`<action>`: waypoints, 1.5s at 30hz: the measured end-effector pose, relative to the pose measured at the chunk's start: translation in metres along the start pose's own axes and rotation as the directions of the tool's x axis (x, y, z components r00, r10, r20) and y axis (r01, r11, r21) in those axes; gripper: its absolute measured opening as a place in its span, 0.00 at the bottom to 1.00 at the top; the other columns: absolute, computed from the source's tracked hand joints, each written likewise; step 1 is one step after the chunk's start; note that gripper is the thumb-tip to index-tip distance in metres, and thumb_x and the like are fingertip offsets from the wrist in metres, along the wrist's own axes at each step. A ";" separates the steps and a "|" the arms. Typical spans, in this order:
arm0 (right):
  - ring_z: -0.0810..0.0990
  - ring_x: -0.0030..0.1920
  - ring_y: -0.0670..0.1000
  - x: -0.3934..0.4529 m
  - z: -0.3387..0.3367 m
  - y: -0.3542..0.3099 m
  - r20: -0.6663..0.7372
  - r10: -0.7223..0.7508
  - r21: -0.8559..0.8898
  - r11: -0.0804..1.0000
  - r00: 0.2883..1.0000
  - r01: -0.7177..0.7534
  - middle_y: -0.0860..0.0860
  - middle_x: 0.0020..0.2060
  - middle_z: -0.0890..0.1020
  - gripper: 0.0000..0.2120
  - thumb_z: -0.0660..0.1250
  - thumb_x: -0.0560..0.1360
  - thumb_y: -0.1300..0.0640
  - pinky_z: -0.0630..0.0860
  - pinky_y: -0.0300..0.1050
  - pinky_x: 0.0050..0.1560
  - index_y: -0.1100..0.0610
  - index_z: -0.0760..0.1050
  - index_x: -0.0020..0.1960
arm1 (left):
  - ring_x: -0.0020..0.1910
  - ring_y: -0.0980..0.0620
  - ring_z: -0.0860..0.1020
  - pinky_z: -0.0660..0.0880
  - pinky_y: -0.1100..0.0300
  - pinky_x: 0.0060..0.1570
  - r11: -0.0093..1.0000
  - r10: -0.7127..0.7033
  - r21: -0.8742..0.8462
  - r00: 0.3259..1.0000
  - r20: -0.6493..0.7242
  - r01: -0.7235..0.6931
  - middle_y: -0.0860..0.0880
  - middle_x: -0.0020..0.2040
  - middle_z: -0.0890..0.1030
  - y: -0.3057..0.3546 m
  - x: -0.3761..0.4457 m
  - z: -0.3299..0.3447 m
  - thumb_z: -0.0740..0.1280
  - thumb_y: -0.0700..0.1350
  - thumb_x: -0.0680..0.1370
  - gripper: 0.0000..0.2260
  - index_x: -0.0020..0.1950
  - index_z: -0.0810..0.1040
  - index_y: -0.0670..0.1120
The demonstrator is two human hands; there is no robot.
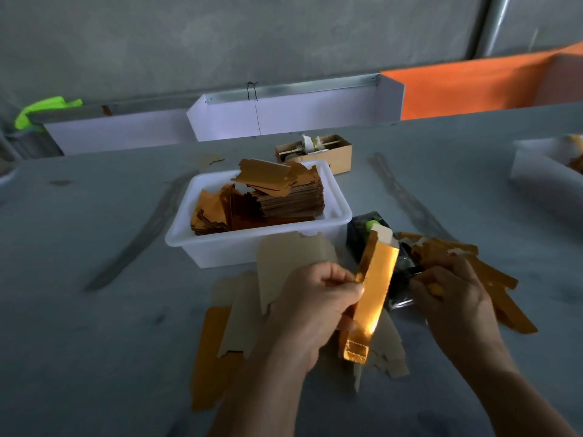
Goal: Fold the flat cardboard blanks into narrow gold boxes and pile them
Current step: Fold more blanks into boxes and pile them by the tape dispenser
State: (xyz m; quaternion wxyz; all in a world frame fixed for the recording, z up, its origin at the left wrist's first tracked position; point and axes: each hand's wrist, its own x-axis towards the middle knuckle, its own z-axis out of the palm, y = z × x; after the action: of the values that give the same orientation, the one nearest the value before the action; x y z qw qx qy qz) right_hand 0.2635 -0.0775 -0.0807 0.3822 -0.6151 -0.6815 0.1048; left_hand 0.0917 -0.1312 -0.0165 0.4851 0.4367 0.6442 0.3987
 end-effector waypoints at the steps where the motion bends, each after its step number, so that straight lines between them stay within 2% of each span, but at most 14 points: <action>1: 0.71 0.43 0.48 -0.002 0.001 0.002 -0.005 0.015 0.035 0.999 1.000 -0.015 0.48 0.46 0.71 0.04 0.71 0.71 0.67 0.63 0.30 0.37 0.62 0.80 0.37 | 0.24 0.63 0.75 0.72 0.69 0.28 1.000 0.018 0.024 1.000 0.009 -0.018 0.53 0.37 0.80 0.001 0.002 0.001 0.69 0.44 0.76 0.01 0.44 0.78 0.49; 5: 0.71 0.45 0.48 -0.002 0.003 0.006 -0.028 0.042 0.068 0.997 0.999 -0.040 0.47 0.47 0.71 0.04 0.71 0.71 0.65 0.63 0.28 0.39 0.60 0.80 0.38 | 0.27 0.59 0.74 0.72 0.66 0.31 0.998 -0.063 -0.026 0.998 0.007 0.063 0.53 0.34 0.79 0.000 0.011 -0.004 0.69 0.43 0.76 0.02 0.43 0.78 0.47; 8: 0.76 0.44 0.60 0.004 0.006 0.002 -0.031 -0.117 -0.109 0.988 0.993 0.113 0.56 0.43 0.76 0.06 0.71 0.67 0.73 0.73 0.47 0.41 0.64 0.78 0.36 | 0.30 0.57 0.76 0.71 0.66 0.29 0.979 -0.123 -0.159 0.991 0.048 0.129 0.53 0.32 0.79 -0.005 0.014 -0.008 0.70 0.40 0.75 0.03 0.42 0.78 0.46; 11: 0.75 0.49 0.60 0.008 0.006 -0.001 0.037 0.013 -0.186 0.983 0.999 -0.006 0.58 0.49 0.75 0.02 0.68 0.69 0.71 0.71 0.46 0.44 0.66 0.78 0.40 | 0.31 0.56 0.76 0.71 0.66 0.30 0.980 -0.127 -0.152 0.991 0.036 0.131 0.53 0.31 0.79 -0.007 0.014 -0.007 0.70 0.40 0.74 0.03 0.41 0.78 0.45; 15: 0.75 0.41 0.55 -0.001 -0.010 0.001 -0.063 0.013 0.001 1.000 0.998 -0.013 0.57 0.45 0.78 0.04 0.69 0.72 0.68 0.70 0.44 0.40 0.62 0.78 0.39 | 0.31 0.56 0.76 0.72 0.65 0.31 0.984 -0.105 -0.143 0.994 0.017 0.106 0.51 0.33 0.78 -0.008 0.014 -0.006 0.71 0.41 0.74 0.03 0.41 0.78 0.45; 17: 0.72 0.38 0.50 -0.008 -0.019 -0.002 -0.113 0.028 0.093 0.996 0.993 -0.017 0.52 0.41 0.77 0.07 0.68 0.73 0.64 0.67 0.40 0.35 0.54 0.77 0.39 | 0.30 0.56 0.76 0.72 0.65 0.31 0.983 -0.099 -0.158 0.995 0.007 0.099 0.52 0.31 0.78 -0.010 0.016 -0.006 0.71 0.41 0.74 0.03 0.41 0.79 0.45; 20: 0.75 0.34 0.45 -0.014 -0.030 -0.024 0.089 0.073 0.484 0.869 0.993 -0.107 0.48 0.33 0.78 0.11 0.67 0.73 0.63 0.73 0.37 0.35 0.49 0.77 0.37 | 0.30 0.57 0.79 0.75 0.66 0.31 0.974 -0.105 -0.202 0.994 0.014 0.106 0.50 0.36 0.81 -0.011 0.018 -0.004 0.70 0.41 0.75 0.01 0.44 0.79 0.44; 22: 0.76 0.33 0.41 -0.014 -0.035 -0.042 0.255 -0.025 0.599 0.789 0.967 -0.137 0.47 0.32 0.80 0.12 0.66 0.73 0.64 0.72 0.28 0.34 0.48 0.79 0.37 | 0.33 0.54 0.82 0.79 0.63 0.35 0.951 -0.122 -0.281 0.991 0.050 0.131 0.46 0.40 0.83 -0.010 0.017 -0.003 0.69 0.38 0.76 0.01 0.46 0.79 0.42; 25: 0.79 0.39 0.43 -0.008 -0.035 -0.055 0.399 -0.133 0.562 0.817 0.907 -0.127 0.46 0.37 0.82 0.11 0.66 0.73 0.61 0.75 0.36 0.37 0.46 0.81 0.40 | 0.42 0.48 0.85 0.82 0.58 0.40 0.927 -0.125 -0.345 0.989 0.084 0.147 0.41 0.47 0.84 -0.009 0.017 -0.003 0.68 0.36 0.76 0.02 0.48 0.79 0.39; 30: 0.79 0.40 0.42 0.002 -0.030 -0.060 0.421 -0.194 0.508 0.859 0.886 -0.053 0.41 0.38 0.82 0.13 0.66 0.74 0.63 0.76 0.35 0.39 0.43 0.80 0.44 | 0.43 0.47 0.85 0.82 0.58 0.41 0.920 -0.126 -0.359 0.986 0.112 0.159 0.40 0.48 0.84 -0.009 0.018 -0.003 0.67 0.36 0.76 0.04 0.50 0.79 0.38; 33: 0.81 0.42 0.47 0.004 -0.024 -0.060 0.438 -0.181 0.444 0.895 0.881 -0.037 0.45 0.38 0.82 0.19 0.67 0.74 0.61 0.78 0.42 0.44 0.38 0.75 0.56 | 0.44 0.46 0.85 0.82 0.58 0.41 0.912 -0.122 -0.378 0.986 0.116 0.157 0.39 0.47 0.84 -0.010 0.019 -0.004 0.67 0.35 0.76 0.03 0.48 0.79 0.38; 35: 0.81 0.40 0.43 0.005 -0.020 -0.058 0.421 -0.174 0.367 0.930 0.890 0.008 0.44 0.38 0.82 0.20 0.68 0.73 0.58 0.79 0.39 0.43 0.40 0.70 0.60 | 0.42 0.48 0.85 0.82 0.58 0.39 0.906 -0.118 -0.393 0.986 0.120 0.157 0.41 0.43 0.85 -0.011 0.020 -0.005 0.68 0.35 0.76 0.02 0.47 0.79 0.39; 38: 0.80 0.39 0.38 0.005 -0.016 -0.059 0.385 -0.170 0.339 0.940 0.907 0.033 0.44 0.36 0.82 0.16 0.69 0.73 0.57 0.78 0.32 0.39 0.44 0.67 0.55 | 0.39 0.49 0.85 0.81 0.60 0.36 0.901 -0.101 -0.406 0.985 0.140 0.150 0.44 0.38 0.85 -0.013 0.019 -0.006 0.68 0.35 0.75 0.01 0.45 0.79 0.39; 45: 0.80 0.36 0.38 0.006 -0.009 -0.066 0.401 -0.150 0.282 0.959 0.904 0.034 0.46 0.35 0.81 0.12 0.69 0.73 0.57 0.76 0.31 0.35 0.46 0.66 0.46 | 0.43 0.45 0.85 0.82 0.58 0.41 0.909 -0.082 -0.388 0.978 0.194 0.153 0.41 0.42 0.85 -0.016 0.021 -0.011 0.66 0.35 0.77 0.03 0.46 0.80 0.39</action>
State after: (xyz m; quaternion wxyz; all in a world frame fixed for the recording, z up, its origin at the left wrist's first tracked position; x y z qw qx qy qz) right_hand 0.2197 -0.0893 -0.0313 0.3115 -0.4877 -0.7556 0.3070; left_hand 0.0749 -0.1166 -0.0352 0.6415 0.3211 0.5296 0.4527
